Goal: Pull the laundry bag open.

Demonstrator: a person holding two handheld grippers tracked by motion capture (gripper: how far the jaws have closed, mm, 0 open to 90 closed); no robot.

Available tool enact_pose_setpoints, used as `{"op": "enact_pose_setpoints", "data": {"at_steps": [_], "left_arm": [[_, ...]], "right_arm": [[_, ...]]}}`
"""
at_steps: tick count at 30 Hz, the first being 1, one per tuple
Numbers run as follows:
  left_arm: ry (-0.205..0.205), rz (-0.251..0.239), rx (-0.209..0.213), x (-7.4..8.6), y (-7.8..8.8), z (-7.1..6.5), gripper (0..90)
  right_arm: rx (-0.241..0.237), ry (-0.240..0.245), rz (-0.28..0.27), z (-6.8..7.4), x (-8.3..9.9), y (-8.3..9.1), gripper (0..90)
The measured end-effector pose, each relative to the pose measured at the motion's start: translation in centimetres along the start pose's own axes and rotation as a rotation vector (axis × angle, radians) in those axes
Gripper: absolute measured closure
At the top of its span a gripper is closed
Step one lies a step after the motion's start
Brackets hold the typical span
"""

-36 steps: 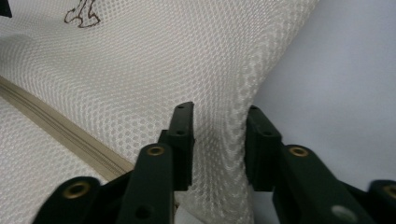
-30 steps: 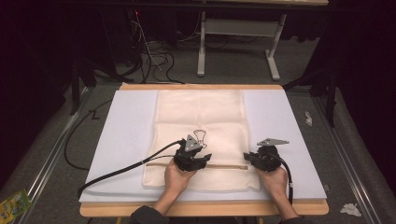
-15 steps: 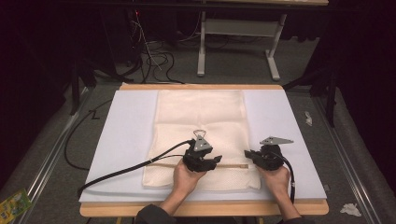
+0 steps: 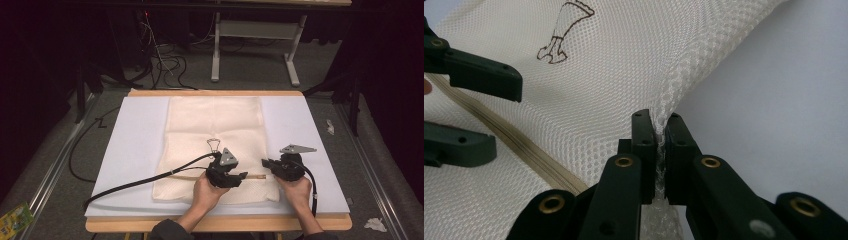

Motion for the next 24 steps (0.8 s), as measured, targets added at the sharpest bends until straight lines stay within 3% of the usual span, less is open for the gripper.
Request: {"op": "enact_pose_setpoints", "data": {"at_steps": [7,11,20,24], "left_arm": [[-0.033,0.028,0.036,0.2,-1.0,-1.3,53.2],[0.001,0.018,0.059,0.2,-1.4,-1.7,55.8],[0.023,0.012,0.086,0.3,-1.7,-2.0,60.3],[-0.027,0.033,0.102,0.1,-2.1,-2.9,60.5]], "right_arm": [[-0.015,-0.014,-0.017,0.2,-0.5,0.2,87.5],[-0.019,-0.012,-0.024,0.3,-0.6,0.2,87.5],[-0.028,-0.004,-0.031,0.7,-0.9,0.2,87.5],[-0.033,0.004,-0.037,1.1,-1.3,0.3,87.5]]}}
Point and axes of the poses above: each handheld gripper's, and its own axes: y roughly backward along the jaws, x roughly out of its underside, z roughly to its left, the point moved 6 cm from there along -y, roughly forward along the jaws, and after that the axes turned 15 degrees about -z, right-handed, at the moved point
